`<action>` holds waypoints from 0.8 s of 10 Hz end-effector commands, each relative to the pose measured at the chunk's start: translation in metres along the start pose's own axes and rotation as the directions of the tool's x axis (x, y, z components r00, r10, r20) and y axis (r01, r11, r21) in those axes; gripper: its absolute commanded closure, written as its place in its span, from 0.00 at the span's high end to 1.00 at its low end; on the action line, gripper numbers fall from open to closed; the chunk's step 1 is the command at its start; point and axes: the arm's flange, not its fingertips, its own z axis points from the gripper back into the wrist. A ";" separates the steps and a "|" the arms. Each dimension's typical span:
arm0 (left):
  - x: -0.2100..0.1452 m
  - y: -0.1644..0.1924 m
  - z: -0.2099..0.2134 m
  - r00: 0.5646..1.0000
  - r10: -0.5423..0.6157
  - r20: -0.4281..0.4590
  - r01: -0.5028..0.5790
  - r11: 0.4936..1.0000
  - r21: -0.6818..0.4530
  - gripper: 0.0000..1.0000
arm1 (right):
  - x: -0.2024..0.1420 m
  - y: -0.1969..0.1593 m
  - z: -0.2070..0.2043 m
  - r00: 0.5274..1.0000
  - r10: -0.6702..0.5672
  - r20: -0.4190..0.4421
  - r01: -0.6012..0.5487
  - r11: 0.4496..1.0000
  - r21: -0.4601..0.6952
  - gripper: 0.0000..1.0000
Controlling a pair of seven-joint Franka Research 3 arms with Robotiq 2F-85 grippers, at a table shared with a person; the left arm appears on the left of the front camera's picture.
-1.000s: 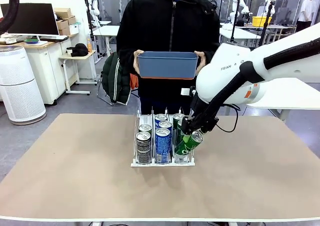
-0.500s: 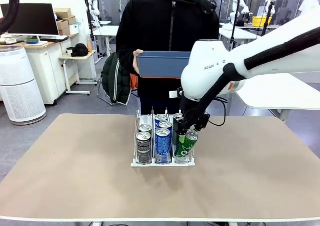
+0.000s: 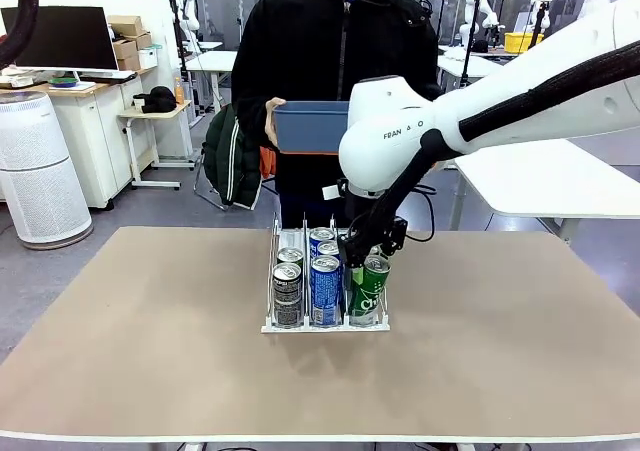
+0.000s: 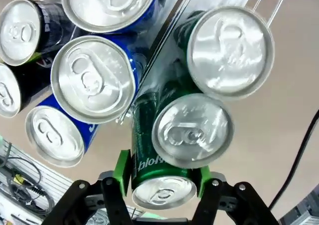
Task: Fill the beverage cans into the dispenser.
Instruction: Place the picked Sprite in the line of the Automatic Can Dispenser with the same cans.
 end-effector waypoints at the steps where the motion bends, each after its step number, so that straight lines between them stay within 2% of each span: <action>1: -0.001 0.001 0.000 1.000 0.002 0.003 -0.002 1.000 0.003 1.00 | 0.000 0.000 0.008 1.000 -0.022 0.010 0.022 0.999 -0.040 0.93; 2: -0.001 0.001 0.000 1.000 0.002 0.003 -0.002 1.000 0.003 1.00 | -0.003 0.000 0.018 0.999 -0.018 0.041 0.019 0.999 -0.032 0.77; 3: -0.001 0.001 0.000 1.000 0.002 0.003 -0.002 1.000 0.003 1.00 | -0.006 -0.001 0.026 0.998 -0.020 0.064 0.022 0.999 -0.025 1.00; 4: -0.001 0.001 0.000 1.000 0.002 0.003 -0.002 1.000 0.003 1.00 | -0.010 -0.002 0.036 0.995 -0.025 0.100 0.026 1.000 -0.010 0.97; 5: -0.001 0.001 0.000 1.000 0.002 0.003 -0.002 1.000 0.003 1.00 | -0.017 -0.004 0.048 0.991 -0.027 0.134 0.026 1.000 0.009 1.00; 8: -0.001 0.001 0.000 1.000 0.002 0.003 -0.002 1.000 0.003 1.00 | -0.044 -0.011 0.068 0.970 -0.024 0.243 0.001 0.995 0.096 1.00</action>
